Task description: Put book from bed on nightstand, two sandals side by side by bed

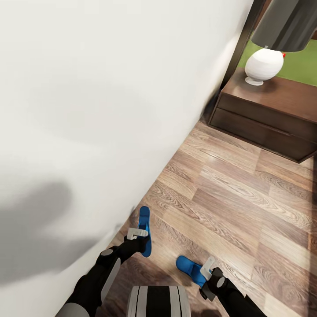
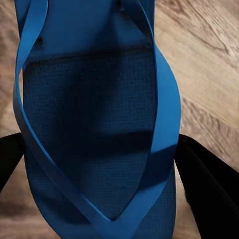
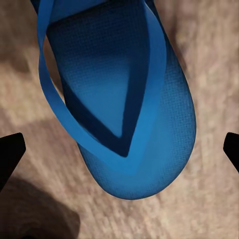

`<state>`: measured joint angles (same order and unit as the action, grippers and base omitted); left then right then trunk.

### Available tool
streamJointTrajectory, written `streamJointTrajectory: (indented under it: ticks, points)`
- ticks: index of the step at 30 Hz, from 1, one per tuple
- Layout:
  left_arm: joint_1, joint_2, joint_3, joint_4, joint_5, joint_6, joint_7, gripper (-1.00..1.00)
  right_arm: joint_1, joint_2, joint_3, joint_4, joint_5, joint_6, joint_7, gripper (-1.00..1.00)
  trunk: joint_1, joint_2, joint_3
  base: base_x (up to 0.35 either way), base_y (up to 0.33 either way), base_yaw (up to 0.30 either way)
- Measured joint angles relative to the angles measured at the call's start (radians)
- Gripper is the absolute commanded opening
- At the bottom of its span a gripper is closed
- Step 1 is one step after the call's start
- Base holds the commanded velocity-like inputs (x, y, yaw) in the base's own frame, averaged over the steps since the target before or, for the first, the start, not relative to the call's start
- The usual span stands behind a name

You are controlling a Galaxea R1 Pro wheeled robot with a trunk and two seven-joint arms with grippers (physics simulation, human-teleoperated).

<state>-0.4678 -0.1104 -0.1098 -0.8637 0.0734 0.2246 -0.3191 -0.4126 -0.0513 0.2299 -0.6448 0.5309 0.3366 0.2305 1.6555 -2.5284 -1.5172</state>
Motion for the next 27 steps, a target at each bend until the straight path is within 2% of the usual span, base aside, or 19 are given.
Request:
streamJointTrajectory:
  ticks: [2, 9, 27]
  points:
    - [0.000, 0.000, 0.000, 0.000, 0.000, 0.000, 0.000, -1.00, 0.000, 0.000, 0.000, 0.000, 0.000, 0.000, 0.000, 1.00, 0.000, 0.000, 0.000, 0.000, 0.000, 0.000]
    - [0.000, 0.000, 0.000, 0.000, 0.000, 0.000, 0.000, -1.00, 0.000, 0.000, 0.000, 0.000, 0.000, 0.000, 0.000, 1.00, 0.003, -0.002, -0.027, 0.000, 0.000, 0.000]
    - [0.000, -0.001, -0.001, 0.000, 0.000, 0.000, 0.000, -1.00, 0.000, 0.000, 0.000, -0.001, 0.000, 0.000, 0.000, 1.00, 0.003, -0.002, -0.027, 0.000, 0.000, 0.000]
